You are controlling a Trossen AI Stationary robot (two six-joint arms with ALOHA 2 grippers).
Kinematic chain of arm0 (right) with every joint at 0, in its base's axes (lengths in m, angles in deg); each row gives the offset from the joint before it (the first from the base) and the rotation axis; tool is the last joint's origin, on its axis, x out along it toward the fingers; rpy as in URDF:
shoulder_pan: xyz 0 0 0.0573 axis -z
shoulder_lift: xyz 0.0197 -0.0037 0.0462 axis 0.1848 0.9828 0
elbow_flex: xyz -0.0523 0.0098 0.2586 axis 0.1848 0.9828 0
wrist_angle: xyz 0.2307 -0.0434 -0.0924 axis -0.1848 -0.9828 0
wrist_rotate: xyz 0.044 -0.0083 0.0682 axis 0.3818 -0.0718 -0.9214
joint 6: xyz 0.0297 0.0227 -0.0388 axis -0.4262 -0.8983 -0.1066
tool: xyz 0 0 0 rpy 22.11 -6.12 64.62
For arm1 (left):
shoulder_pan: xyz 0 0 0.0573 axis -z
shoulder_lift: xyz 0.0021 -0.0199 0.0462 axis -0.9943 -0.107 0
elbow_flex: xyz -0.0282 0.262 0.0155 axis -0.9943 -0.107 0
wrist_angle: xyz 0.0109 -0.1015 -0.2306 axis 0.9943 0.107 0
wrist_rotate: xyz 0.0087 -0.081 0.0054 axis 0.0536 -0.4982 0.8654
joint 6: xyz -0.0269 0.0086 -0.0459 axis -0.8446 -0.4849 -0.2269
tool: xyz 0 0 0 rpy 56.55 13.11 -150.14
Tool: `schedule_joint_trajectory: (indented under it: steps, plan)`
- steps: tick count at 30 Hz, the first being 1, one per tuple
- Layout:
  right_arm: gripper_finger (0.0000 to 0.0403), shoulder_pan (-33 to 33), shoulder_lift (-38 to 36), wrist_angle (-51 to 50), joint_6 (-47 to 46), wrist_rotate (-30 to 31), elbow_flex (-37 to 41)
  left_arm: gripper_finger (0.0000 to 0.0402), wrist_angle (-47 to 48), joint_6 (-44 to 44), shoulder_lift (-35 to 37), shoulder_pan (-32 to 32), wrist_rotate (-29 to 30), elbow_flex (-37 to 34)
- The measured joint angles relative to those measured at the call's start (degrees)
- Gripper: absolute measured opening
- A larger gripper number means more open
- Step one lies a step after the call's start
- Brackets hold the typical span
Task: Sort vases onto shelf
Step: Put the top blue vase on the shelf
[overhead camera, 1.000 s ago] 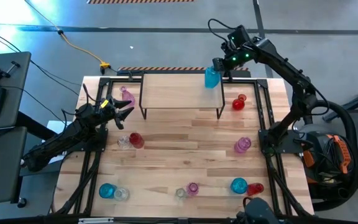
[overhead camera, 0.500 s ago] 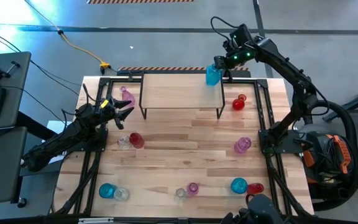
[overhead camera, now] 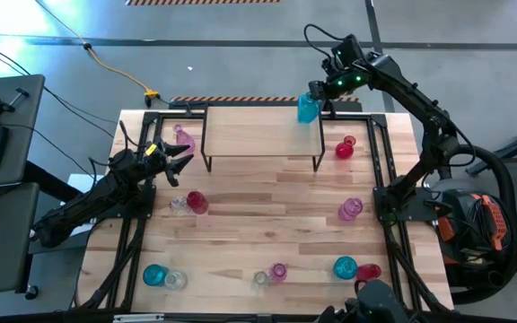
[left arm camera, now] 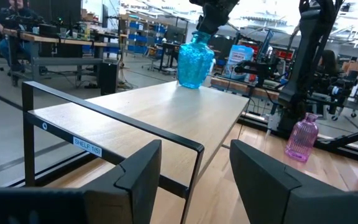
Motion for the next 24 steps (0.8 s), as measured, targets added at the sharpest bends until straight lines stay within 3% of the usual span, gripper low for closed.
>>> schedule_joint_trajectory:
  steps: [18,24]
  plan:
    - [0.0031,0.0,0.0,1.0,-0.1,0.0,0.0,0.0184,0.0,0.0,0.0,0.0,0.0,0.0]
    - [0.0055,0.0,0.0,0.9,0.0,-0.1,0.0,0.0184,0.0,0.0,0.0,0.0,0.0,0.0]
